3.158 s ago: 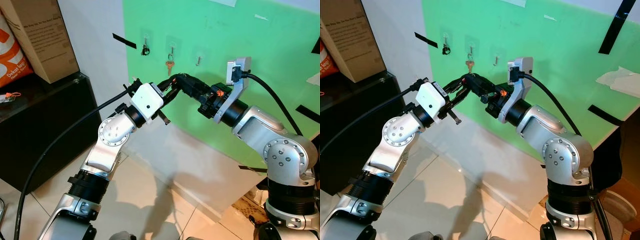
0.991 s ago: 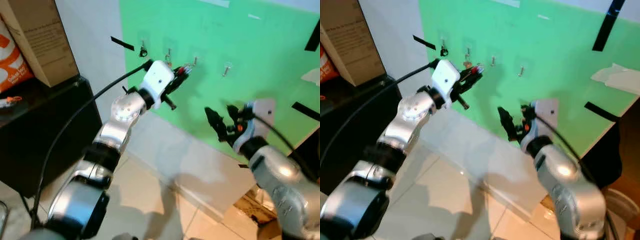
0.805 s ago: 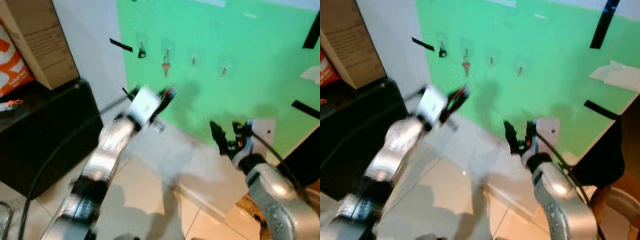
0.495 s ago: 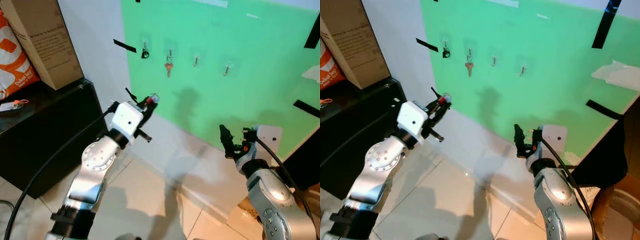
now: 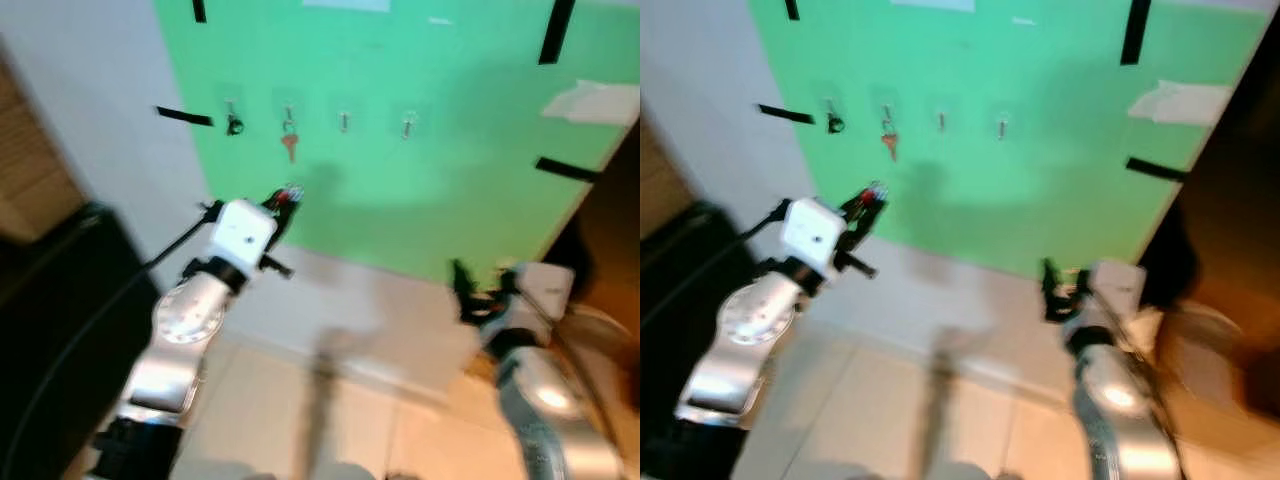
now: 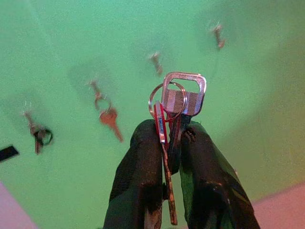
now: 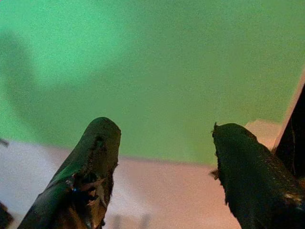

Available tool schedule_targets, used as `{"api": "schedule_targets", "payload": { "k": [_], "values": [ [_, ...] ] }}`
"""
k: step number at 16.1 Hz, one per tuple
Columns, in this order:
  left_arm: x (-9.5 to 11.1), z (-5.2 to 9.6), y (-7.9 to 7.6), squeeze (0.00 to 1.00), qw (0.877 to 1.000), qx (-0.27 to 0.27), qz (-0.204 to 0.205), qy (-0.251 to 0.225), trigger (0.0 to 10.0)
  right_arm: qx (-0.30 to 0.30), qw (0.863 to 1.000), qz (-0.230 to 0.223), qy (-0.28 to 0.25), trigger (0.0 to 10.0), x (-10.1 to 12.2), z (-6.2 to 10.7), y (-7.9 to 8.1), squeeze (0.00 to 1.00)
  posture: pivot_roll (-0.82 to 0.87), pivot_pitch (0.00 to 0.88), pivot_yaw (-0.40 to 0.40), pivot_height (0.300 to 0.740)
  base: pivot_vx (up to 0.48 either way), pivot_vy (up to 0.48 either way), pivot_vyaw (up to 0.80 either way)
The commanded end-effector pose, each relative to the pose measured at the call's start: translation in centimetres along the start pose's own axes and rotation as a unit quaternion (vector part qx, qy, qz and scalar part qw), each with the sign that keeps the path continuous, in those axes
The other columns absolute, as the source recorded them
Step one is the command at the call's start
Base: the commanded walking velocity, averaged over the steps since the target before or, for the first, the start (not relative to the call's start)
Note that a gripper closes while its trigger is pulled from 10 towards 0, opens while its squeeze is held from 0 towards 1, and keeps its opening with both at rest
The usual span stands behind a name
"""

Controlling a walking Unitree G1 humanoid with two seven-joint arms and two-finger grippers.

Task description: Hang keys on a hook

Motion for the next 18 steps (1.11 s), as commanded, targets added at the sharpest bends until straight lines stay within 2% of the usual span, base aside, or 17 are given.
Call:
{"api": "schedule_targets", "payload": {
  "k": [1,2,3,6,7,9,10,11,12,14,16,18],
  "values": [
    [0.1,-0.3,0.2,0.0,1.0,0.01,-0.003,0.006,10.0,-0.027,0.999,0.026,-0.021,10.0,0.9,-0.2,-1.2,0.0,-0.1,0.0,0.042,0.74,0.0,0.0,-0.8],
    [0.1,-0.3,0.4,0.0,1.0,0.013,-0.002,0.008,10.0,-0.049,0.998,0.036,-0.028,10.0,1.2,-0.4,-1.8,0.0,-0.11,0.0,0.043,0.74,0.0,0.0,-0.53],
    [0.0,-0.3,0.5,0.0,1.0,0.019,-0.002,0.01,10.0,0.002,1.0,-0.012,-0.025,10.0,1.0,-0.5,-0.7,0.0,-0.11,0.0,0.043,0.74,0.0,0.0,0.0],
    [-0.3,-0.4,0.8,0.0,0.999,0.036,0.004,0.015,10.0,-0.029,0.999,-0.007,-0.013,10.0,1.0,-0.6,-1.1,0.0,-0.09,0.0,0.04,0.74,0.0,0.0,0.0],
    [-0.3,-0.4,0.8,0.0,0.999,0.036,0.007,0.016,10.0,-0.035,0.999,0.0,-0.009,10.0,0.9,-0.7,-1.1,0.0,-0.09,0.0,0.041,0.74,0.0,0.0,0.0],
    [-1.1,-0.1,1.1,0.0,0.998,0.047,0.025,0.027,10.0,-0.043,0.996,0.074,-0.021,10.0,1.4,-1.0,-1.1,0.0,-0.1,0.0,0.047,0.74,0.122,0.0,0.0],
    [-1.3,0.0,1.2,0.0,0.998,0.048,0.026,0.03,10.0,-0.05,0.995,0.082,-0.03,10.0,1.5,-1.0,-1.3,0.0,-0.1,0.0,0.049,0.74,0.247,0.0,0.0],
    [-1.3,-0.1,1.2,0.0,0.998,0.048,0.026,0.03,10.0,-0.062,0.995,0.079,-0.018,10.0,1.0,-1.0,-1.8,0.0,-0.1,0.0,0.053,0.74,0.266,0.0,0.0],
    [-1.2,-0.2,1.1,0.0,0.998,0.045,0.026,0.029,10.0,-0.032,0.999,0.039,-0.011,10.0,0.7,-0.7,-1.3,0.0,-0.1,0.0,0.057,0.74,0.277,0.0,0.0],
    [-1.0,-0.5,1.0,0.0,0.999,0.039,0.025,0.028,10.0,-0.026,0.999,-0.003,-0.021,10.0,1.0,-0.6,-1.1,0.0,-0.11,0.0,0.064,0.74,0.296,0.0,0.0],
    [-0.9,-0.8,0.8,0.0,0.999,0.032,0.023,0.026,10.0,-0.026,0.999,-0.018,-0.028,10.0,1.4,-0.7,-0.9,0.0,-0.11,0.0,0.067,0.74,0.321,0.0,0.0],
    [-0.8,-1.0,0.8,0.0,0.999,0.029,0.021,0.023,10.0,-0.021,0.999,-0.025,-0.036,10.0,1.6,-1.0,-0.7,0.0,-0.11,0.0,0.069,0.74,0.347,0.0,-0.8]
  ]
}}
Point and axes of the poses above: a point about 5 cm out from each wrist's last joint towards the gripper, its own z axis pointing back from the gripper into the wrist, its own x axis along the axis of the wrist's last joint, y = z × x, the point moved 5 cm from there along -z, pointing out of the wrist towards the gripper, and after that the axes turned 10 degrees about z, right-handed, at the moved point
